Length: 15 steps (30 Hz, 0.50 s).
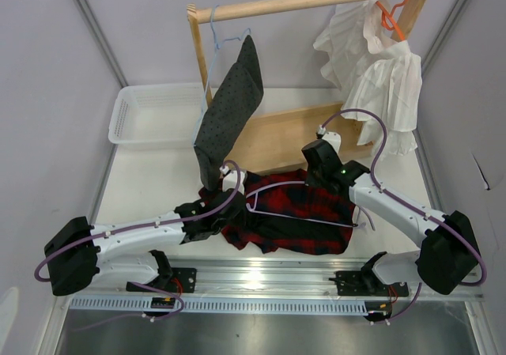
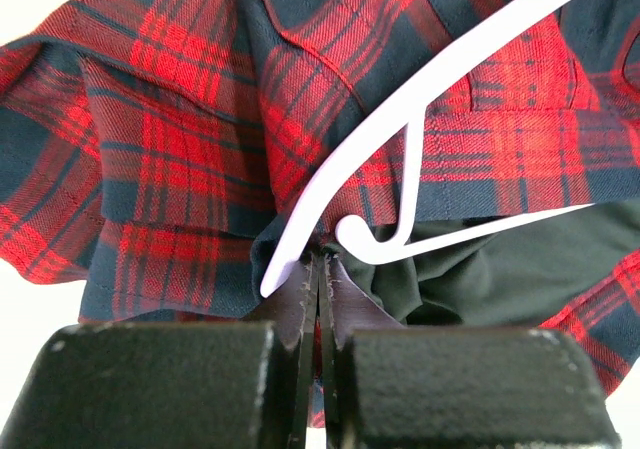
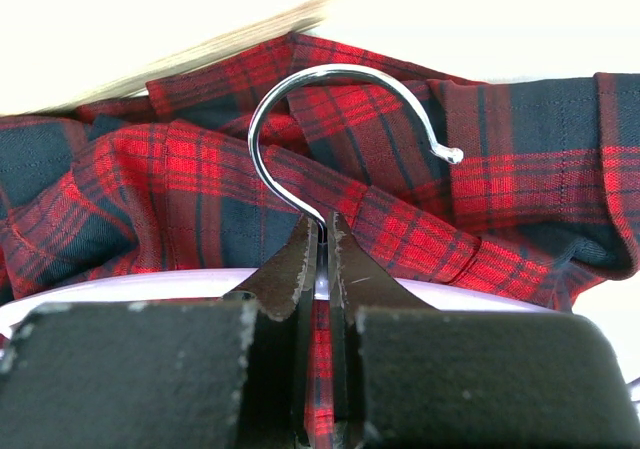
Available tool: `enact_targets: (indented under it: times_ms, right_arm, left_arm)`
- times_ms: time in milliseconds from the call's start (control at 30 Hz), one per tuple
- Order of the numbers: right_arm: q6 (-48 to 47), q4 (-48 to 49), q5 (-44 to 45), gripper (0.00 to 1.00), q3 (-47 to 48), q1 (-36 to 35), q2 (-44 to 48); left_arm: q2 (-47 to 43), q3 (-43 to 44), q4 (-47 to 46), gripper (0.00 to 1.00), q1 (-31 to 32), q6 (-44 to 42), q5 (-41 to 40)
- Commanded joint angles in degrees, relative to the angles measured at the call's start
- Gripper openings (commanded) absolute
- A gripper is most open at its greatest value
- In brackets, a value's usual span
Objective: Place the skirt on the hanger
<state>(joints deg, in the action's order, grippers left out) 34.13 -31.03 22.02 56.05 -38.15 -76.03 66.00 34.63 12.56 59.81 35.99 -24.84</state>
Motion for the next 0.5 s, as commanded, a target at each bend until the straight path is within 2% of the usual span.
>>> enact_targets:
  times_ms: [0,467]
  right_arm:
    - [-0.38,-1.14,0.74,0.0,0.64,-0.17,0.97]
    - [-0.2,-1.23,0.66,0.0,0.11,-0.7,0.36]
  left_arm:
    - [-0.34,1.93,-3.42,0.0,-0.49,0.14,-3.9]
    - [-0.96,1.49,-5.26,0.0,0.31,-0.92,-5.57]
